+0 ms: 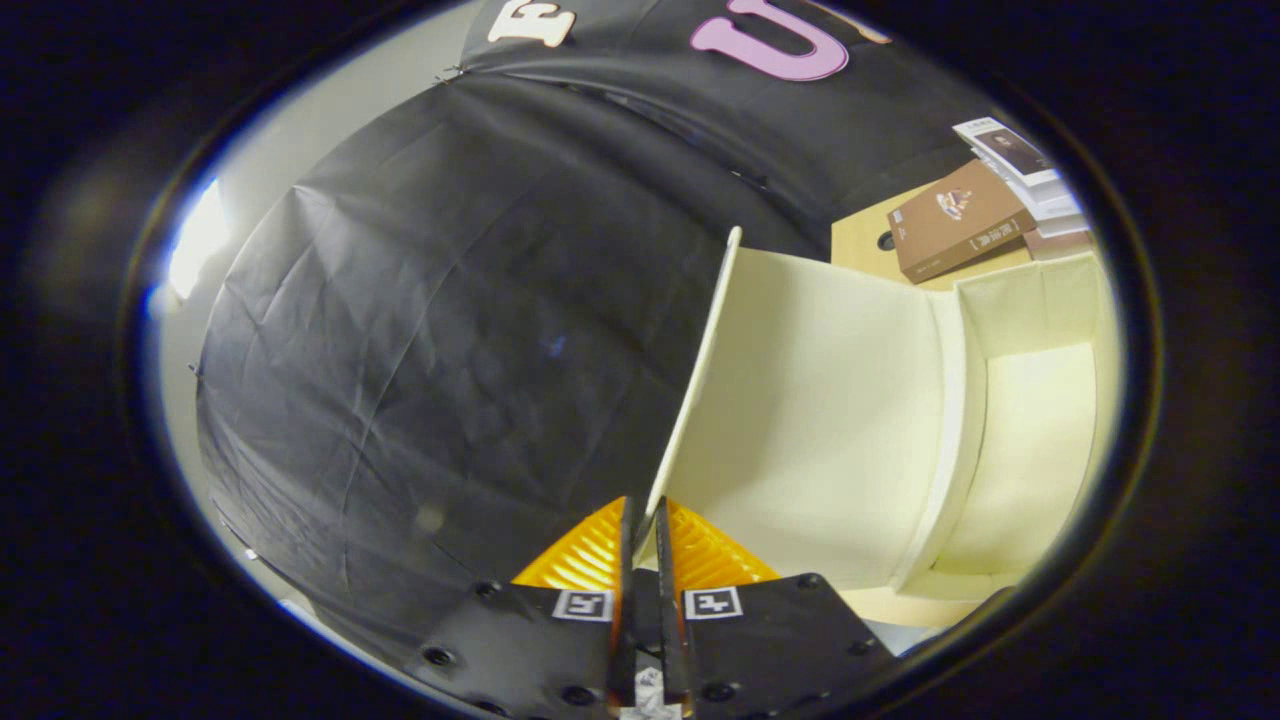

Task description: Open the storage box then place both shoes into the box .Put the left shoe in first, then the right shoe, with the right side of both shoes facing outward in a uniform manner.

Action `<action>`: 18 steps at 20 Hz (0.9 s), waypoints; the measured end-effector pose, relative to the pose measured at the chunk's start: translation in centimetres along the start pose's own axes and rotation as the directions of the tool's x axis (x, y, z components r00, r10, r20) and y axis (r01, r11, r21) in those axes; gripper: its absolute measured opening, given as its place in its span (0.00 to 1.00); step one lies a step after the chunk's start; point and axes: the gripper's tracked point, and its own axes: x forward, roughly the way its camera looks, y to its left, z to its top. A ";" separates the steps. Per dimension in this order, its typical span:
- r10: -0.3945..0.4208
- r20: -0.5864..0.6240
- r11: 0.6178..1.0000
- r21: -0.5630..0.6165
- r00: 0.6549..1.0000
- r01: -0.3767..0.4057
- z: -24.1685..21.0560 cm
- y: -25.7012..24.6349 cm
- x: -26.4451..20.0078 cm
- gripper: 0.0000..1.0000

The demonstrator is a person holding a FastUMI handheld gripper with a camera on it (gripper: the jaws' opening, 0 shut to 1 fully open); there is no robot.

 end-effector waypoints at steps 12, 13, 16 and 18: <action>-0.066 0.113 0.993 -0.092 0.991 0.076 4.9 -1.6 -7.2 0.99; -0.074 0.135 0.991 -0.102 0.988 0.089 5.9 -2.0 -8.5 0.99; -0.080 0.183 0.990 -0.098 0.980 0.099 8.6 -2.9 -12.6 0.99; -0.102 0.211 0.987 -0.103 0.972 0.126 10.4 -4.5 -15.4 0.99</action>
